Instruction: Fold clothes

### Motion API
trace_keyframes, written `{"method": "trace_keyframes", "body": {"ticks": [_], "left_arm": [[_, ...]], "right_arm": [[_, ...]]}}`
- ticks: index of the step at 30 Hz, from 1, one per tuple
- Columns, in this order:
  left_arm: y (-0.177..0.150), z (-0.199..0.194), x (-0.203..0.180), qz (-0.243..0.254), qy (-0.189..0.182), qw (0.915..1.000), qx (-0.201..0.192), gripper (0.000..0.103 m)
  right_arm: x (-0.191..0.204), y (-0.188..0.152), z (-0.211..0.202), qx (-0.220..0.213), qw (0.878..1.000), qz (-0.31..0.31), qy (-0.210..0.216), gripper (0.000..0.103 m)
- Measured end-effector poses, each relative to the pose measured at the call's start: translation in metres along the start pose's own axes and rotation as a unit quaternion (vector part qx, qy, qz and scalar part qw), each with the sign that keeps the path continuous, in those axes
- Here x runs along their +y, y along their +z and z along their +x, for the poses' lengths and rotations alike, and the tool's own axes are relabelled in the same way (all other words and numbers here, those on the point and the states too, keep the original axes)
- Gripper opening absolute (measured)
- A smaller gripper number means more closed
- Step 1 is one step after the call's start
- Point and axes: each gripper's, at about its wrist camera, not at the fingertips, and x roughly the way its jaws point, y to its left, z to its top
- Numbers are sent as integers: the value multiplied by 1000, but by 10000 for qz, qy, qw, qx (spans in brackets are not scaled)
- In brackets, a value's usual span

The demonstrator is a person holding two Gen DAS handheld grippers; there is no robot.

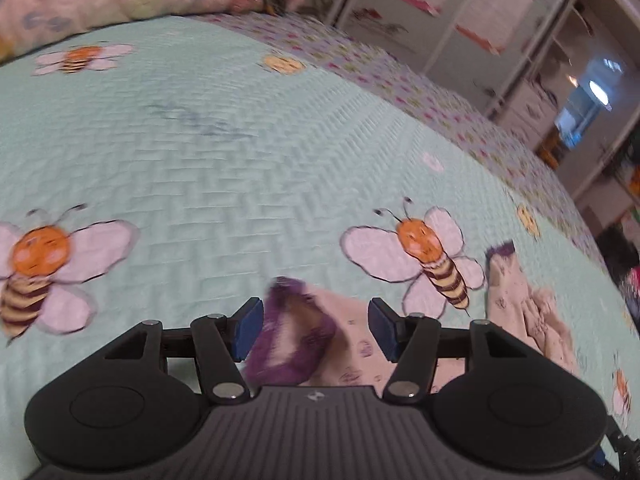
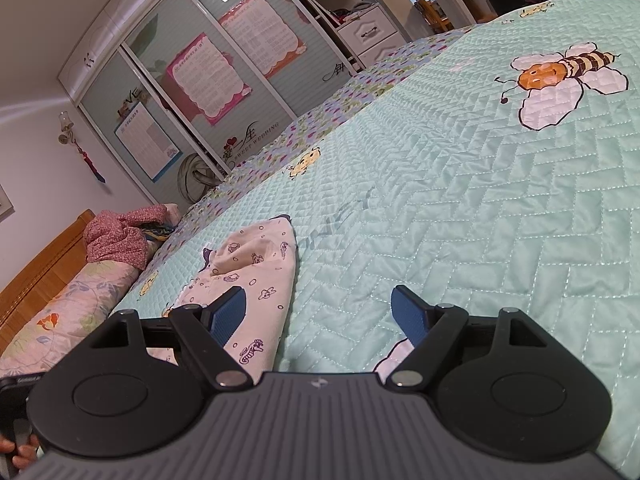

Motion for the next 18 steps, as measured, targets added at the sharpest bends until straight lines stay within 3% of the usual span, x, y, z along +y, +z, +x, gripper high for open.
{"method": "trace_keyframes", "body": {"ticks": [5, 8, 13, 18], "left_arm": [[9, 12, 5, 1, 381, 9993, -5, 63], [5, 17, 19, -88, 187, 9995, 253, 63], [-8, 17, 9, 526, 243, 9979, 297, 62], [-15, 24, -15, 1286, 787, 9878, 398, 61]], "right_arm": [[1, 0, 0, 1, 10000, -6, -6, 80], [1, 0, 0, 2, 10000, -11, -11, 80], [1, 0, 0, 0, 10000, -19, -19, 80], [1, 0, 0, 0, 10000, -18, -18, 81]]}}
